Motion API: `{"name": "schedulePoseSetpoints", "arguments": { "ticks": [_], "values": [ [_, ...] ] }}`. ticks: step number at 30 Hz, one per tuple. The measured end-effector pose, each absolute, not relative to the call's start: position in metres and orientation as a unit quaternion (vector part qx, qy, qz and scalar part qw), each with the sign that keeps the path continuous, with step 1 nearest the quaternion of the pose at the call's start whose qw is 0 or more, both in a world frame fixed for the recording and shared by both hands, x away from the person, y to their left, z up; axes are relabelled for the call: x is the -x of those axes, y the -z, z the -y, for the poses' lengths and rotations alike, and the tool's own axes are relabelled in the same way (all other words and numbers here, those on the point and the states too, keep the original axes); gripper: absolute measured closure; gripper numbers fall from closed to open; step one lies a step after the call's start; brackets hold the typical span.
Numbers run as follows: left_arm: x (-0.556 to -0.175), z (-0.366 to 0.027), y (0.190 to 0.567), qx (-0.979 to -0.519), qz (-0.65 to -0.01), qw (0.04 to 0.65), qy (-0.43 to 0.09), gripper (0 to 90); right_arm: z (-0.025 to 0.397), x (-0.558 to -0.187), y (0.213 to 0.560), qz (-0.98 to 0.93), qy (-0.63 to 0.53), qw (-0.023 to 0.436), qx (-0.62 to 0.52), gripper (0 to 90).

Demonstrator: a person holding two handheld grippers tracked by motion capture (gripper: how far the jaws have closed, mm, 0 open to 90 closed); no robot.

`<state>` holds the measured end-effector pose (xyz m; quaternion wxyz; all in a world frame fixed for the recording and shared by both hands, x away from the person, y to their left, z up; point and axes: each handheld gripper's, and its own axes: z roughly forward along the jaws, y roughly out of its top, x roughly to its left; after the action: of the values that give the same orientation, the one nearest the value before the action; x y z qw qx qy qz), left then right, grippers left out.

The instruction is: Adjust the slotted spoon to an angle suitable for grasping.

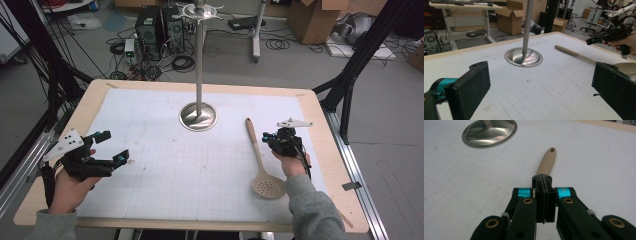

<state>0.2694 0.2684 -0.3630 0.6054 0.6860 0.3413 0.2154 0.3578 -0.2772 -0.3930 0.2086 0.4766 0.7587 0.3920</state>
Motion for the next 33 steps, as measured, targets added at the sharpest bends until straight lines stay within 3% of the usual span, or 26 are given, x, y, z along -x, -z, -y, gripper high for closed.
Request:
{"name": "schedulePoseSetpoints", "arguments": {
  "ticks": [33],
  "values": [
    [-0.269, -0.268, 0.367, -0.690, -0.344, 0.602, -0.208, 2.2, 0.265, -0.385, 0.430, -0.784, -0.324, 0.169, -0.502, 90.0]
  ]
}}
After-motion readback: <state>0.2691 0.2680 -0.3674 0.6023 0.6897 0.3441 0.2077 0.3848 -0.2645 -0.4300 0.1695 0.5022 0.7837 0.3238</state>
